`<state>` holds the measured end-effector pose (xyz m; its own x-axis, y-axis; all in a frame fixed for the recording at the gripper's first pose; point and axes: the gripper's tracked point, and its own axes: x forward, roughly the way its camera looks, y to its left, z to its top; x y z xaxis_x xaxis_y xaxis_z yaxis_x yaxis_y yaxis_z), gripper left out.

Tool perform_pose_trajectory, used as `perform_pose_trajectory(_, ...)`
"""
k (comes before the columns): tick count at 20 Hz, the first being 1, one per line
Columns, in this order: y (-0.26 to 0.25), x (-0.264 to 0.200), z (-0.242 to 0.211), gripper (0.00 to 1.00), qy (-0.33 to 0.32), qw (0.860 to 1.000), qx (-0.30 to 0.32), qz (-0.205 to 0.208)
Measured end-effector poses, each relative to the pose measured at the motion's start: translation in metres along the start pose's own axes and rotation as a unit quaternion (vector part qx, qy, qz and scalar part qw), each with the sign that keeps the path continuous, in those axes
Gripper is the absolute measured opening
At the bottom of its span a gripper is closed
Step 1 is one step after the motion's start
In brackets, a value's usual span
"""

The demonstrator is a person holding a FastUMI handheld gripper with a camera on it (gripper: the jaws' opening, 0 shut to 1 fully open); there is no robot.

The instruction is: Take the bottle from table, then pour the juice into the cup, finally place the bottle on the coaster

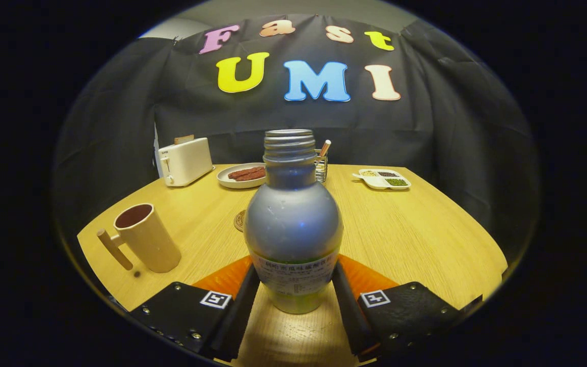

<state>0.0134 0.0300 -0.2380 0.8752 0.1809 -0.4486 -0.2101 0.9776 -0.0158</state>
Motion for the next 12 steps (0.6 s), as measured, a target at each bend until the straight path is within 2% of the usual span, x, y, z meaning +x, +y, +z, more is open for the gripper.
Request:
perform_pose_trajectory(4, -0.001, -0.007, 0.003, 0.75, 0.017, 0.998, -0.055, -0.01)
perform_pose_trajectory(5, 0.003, 0.002, 0.002, 0.69, 0.02, 0.998, -0.062, -0.004)
perform_pose_trajectory(12, 0.036, -0.004, 0.023, 0.69, 0.022, 0.985, -0.168, 0.003)
